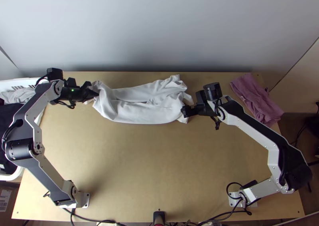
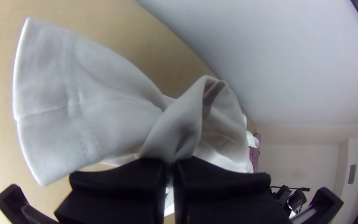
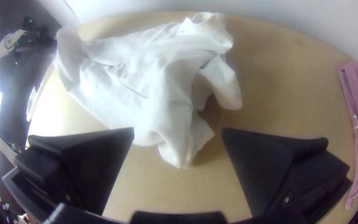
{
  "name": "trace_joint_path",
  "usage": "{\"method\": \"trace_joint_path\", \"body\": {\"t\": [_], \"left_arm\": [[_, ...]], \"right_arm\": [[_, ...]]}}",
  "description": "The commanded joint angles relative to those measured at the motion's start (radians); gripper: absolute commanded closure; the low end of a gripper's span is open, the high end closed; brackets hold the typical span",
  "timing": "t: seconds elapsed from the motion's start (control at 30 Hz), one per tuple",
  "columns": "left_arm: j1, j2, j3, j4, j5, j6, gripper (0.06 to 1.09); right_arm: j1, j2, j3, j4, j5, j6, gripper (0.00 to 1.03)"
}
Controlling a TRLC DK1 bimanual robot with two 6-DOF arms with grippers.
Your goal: Fold the t-shirt
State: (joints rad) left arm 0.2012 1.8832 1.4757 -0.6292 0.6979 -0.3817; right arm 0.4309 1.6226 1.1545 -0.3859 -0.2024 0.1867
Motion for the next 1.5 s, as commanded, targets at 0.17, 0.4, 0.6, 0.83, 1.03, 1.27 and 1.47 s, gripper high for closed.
{"method": "trace_joint_path", "body": {"t": [0.17, 0.4, 0.6, 0.83, 1.03, 1.27, 1.47], "left_arm": [[-0.123, 0.059, 0.187, -0.153, -0.040, 0.069, 1.05], [-0.212, 0.113, 0.325, -0.225, -0.086, 0.073, 1.05], [-0.289, 0.152, 0.426, -0.285, -0.110, 0.075, 1.05], [-0.378, 0.183, 0.479, -0.314, -0.150, 0.075, 1.05], [-0.467, 0.220, 0.526, -0.329, -0.178, 0.060, 1.05], [-0.560, 0.295, 0.656, -0.359, -0.202, 0.024, 1.05], [-0.643, 0.369, 0.782, -0.374, -0.218, -0.017, 1.05]], "right_arm": [[-0.015, -0.030, 0.007, 0.018, 0.000, 0.020, 0.04], [-0.031, -0.030, 0.005, 0.018, 0.000, 0.023, 0.04], [-0.032, -0.040, -0.009, 0.018, 0.000, 0.023, 0.04], [-0.064, -0.052, -0.027, 0.018, 0.000, 0.022, 0.04], [-0.069, -0.061, -0.059, 0.018, 0.000, 0.025, 0.04], [-0.069, -0.061, -0.102, 0.035, 0.000, 0.028, 0.04], [-0.075, -0.090, -0.159, 0.076, 0.000, 0.056, 0.04]]}}
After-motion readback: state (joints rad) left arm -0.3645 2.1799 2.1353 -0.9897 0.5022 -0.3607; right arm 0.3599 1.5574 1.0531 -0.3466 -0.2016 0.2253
